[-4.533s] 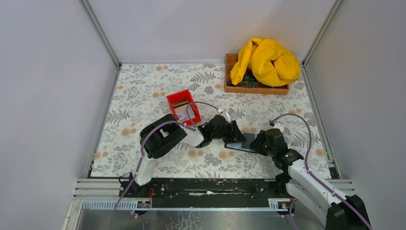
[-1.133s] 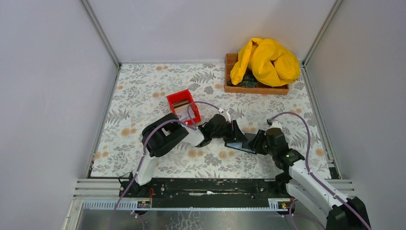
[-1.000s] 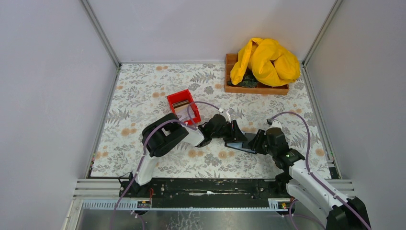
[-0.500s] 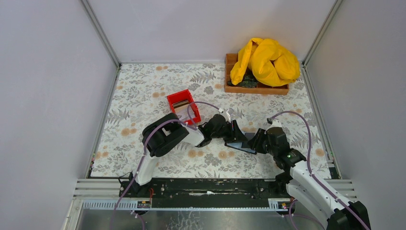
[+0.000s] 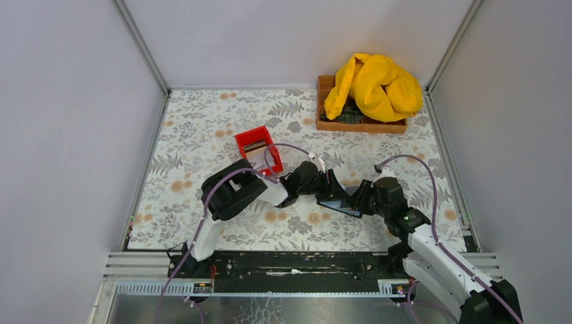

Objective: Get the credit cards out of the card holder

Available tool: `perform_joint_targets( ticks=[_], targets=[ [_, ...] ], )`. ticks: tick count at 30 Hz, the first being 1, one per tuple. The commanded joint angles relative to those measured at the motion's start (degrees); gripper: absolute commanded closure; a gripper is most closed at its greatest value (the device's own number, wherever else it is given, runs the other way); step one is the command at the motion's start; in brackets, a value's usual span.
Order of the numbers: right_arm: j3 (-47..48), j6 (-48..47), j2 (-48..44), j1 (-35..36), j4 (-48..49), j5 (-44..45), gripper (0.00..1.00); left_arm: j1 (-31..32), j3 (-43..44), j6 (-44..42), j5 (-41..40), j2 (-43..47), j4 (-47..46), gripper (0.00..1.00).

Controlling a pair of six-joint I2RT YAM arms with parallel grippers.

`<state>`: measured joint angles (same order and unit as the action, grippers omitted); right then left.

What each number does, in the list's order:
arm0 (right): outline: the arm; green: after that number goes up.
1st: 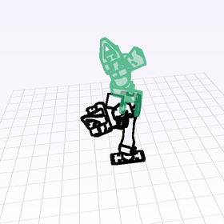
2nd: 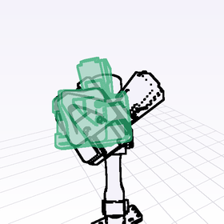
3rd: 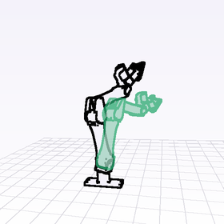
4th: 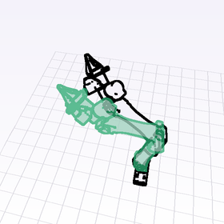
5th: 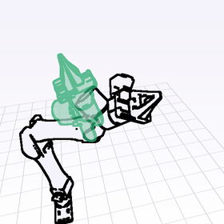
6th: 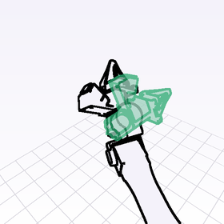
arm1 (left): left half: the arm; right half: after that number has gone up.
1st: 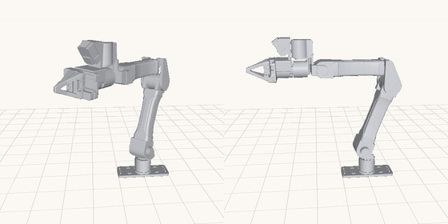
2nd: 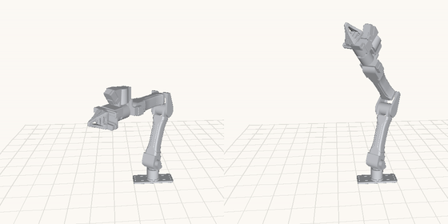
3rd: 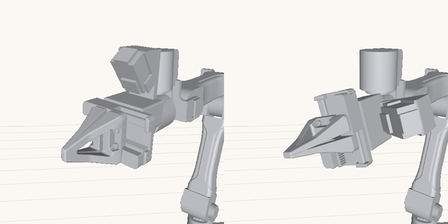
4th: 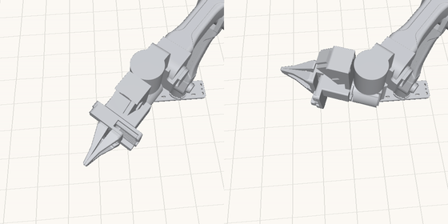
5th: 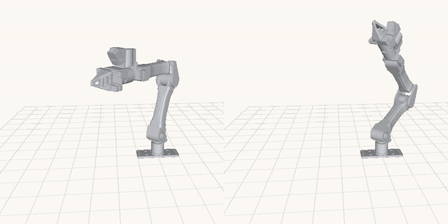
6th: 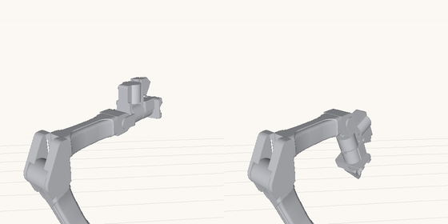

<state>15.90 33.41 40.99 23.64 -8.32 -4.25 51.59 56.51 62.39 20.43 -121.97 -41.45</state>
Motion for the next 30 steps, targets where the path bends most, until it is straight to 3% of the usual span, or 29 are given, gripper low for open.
perform_joint_targets(
  ticks=[1,14,18,30],
  targets=[
    [2.6,0.0,1.4,0.4,3.4,-1.7,0.62,0.4,-2.2,-0.9,0.1,-3.8,5.1,0.54],
    [5.4,-0.1,10.0,0.4,10.4,-2.2,0.62,0.2,-4.4,-3.3,-1.8,1.7,8.7,0.52],
    [6.5,-0.9,13.6,0.4,11.5,-1.5,0.66,-0.3,-5.6,-3.4,-2.0,3.0,8.8,0.53],
    [8.2,-1.5,15.9,0.4,12.5,-2.8,0.66,-1.1,-9.3,-5.2,-3.9,8.8,10.2,0.52]
  ],
)
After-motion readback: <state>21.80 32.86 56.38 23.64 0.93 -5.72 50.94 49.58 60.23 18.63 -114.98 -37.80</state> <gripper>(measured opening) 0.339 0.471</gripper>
